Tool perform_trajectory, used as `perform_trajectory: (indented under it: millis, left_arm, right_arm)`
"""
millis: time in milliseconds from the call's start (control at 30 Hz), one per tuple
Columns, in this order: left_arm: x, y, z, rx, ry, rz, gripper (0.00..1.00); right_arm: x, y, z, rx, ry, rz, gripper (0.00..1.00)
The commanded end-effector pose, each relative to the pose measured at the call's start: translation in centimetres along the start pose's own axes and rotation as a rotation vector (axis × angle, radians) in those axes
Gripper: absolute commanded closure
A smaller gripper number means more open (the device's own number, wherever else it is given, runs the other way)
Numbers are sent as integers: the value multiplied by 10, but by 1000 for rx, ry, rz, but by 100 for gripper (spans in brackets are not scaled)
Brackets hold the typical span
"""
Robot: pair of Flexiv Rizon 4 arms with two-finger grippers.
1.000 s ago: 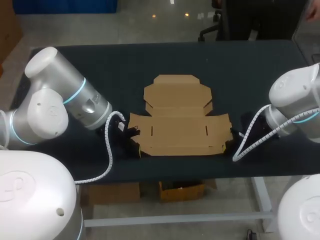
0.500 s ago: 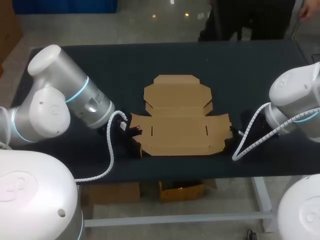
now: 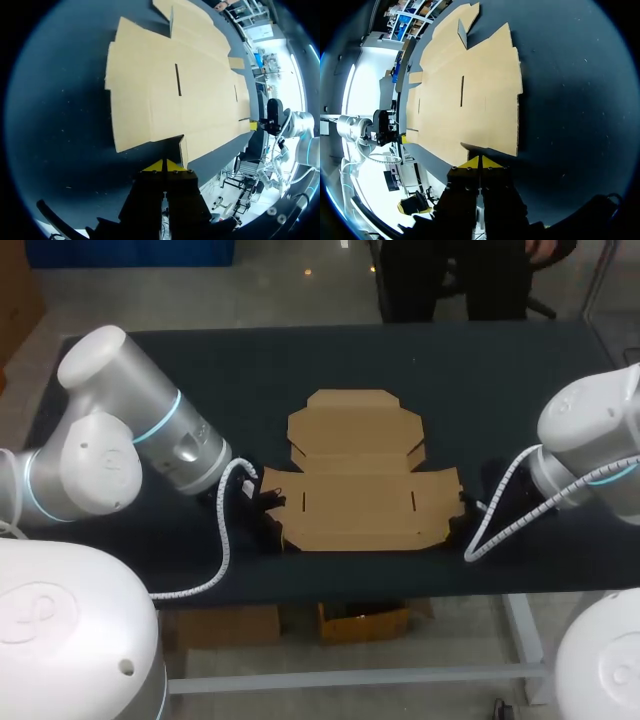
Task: Assemble the packaging by folding the flat box into shape, placing the metal phone stand inside, and closing the box properly
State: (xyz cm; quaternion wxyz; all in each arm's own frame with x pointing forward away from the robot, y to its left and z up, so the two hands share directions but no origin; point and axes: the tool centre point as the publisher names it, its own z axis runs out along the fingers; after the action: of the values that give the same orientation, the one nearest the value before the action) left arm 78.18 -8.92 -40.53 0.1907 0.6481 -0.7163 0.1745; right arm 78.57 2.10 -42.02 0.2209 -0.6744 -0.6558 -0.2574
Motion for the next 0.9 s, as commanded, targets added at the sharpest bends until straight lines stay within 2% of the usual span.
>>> perform_trajectory:
  millis: [33,233,900]
  left_arm:
    - [1,-3,0,3,-11,-8,100]
    - [-1,-6,1,2,-11,-18,100]
    - [9,-4,-2,23,-45,24,100]
  right_arm:
    - [-1,1,0,1,6,0,100]
    - [1,3,0,1,8,2,100]
    - [11,1,-4,-14,-17,9,100]
